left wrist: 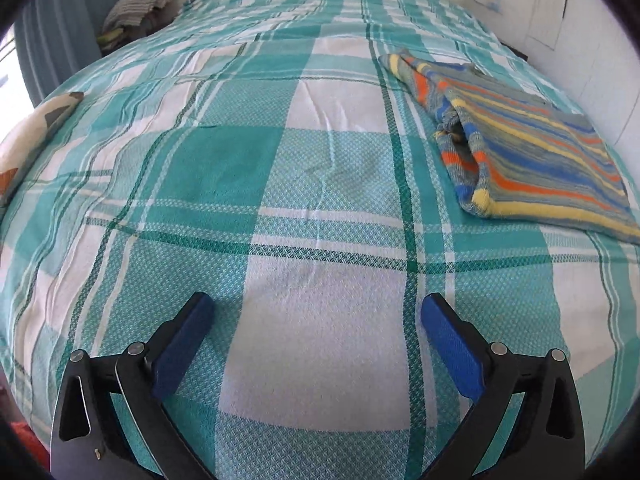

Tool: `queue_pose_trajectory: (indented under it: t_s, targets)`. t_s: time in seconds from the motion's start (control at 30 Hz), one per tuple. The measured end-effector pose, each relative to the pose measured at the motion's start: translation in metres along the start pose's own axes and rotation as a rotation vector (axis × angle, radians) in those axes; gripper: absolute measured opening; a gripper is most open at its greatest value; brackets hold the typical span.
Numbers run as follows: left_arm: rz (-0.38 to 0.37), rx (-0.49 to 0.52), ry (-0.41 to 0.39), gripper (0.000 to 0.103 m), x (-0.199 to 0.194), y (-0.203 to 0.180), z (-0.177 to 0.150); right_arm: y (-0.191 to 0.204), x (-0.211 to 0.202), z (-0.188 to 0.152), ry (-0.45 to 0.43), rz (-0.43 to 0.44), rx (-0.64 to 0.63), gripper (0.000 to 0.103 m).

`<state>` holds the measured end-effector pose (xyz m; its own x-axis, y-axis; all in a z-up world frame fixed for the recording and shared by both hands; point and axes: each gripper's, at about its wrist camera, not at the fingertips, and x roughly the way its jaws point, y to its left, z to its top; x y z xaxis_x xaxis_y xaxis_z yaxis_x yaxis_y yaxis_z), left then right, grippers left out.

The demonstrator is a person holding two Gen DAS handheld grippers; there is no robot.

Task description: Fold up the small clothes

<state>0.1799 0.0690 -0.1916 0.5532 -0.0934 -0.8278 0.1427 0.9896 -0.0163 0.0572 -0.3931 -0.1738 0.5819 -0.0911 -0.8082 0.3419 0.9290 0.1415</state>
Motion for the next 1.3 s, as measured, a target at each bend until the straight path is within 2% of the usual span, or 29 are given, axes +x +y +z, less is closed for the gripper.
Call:
queue_pose_trajectory:
  t_s: [0.13,0.43,0.9,1.03,1.1,1.13,1.3]
  targets:
    - [-0.017,-0.005,-0.010,0.103,0.000,0.003,-0.001,0.007,0.005,-0.006,-0.015,-0.026,-0.030,0.098]
    - [0.006,0.012,-0.033,0.103,-0.001,0.000,-0.005,0.011,0.007,-0.010,-0.030,-0.033,-0.056,0.102]
    - [0.007,0.013,-0.038,0.103,-0.001,0.000,-0.006,0.014,0.006,-0.011,-0.035,-0.043,-0.069,0.103]
    - [0.008,0.014,-0.040,0.103,-0.001,0.000,-0.006,0.012,0.003,-0.008,-0.019,-0.015,-0.051,0.103]
    - [0.010,0.015,-0.039,0.103,-0.001,0.000,-0.005,0.008,-0.005,0.003,-0.006,0.044,-0.024,0.100]
    - [0.012,0.015,-0.037,0.103,-0.001,0.000,-0.006,0.005,-0.010,0.011,-0.009,0.087,-0.004,0.095]
    - [0.024,0.022,-0.032,0.103,-0.001,-0.002,-0.005,-0.004,-0.021,0.093,-0.050,0.205,0.078,0.094]
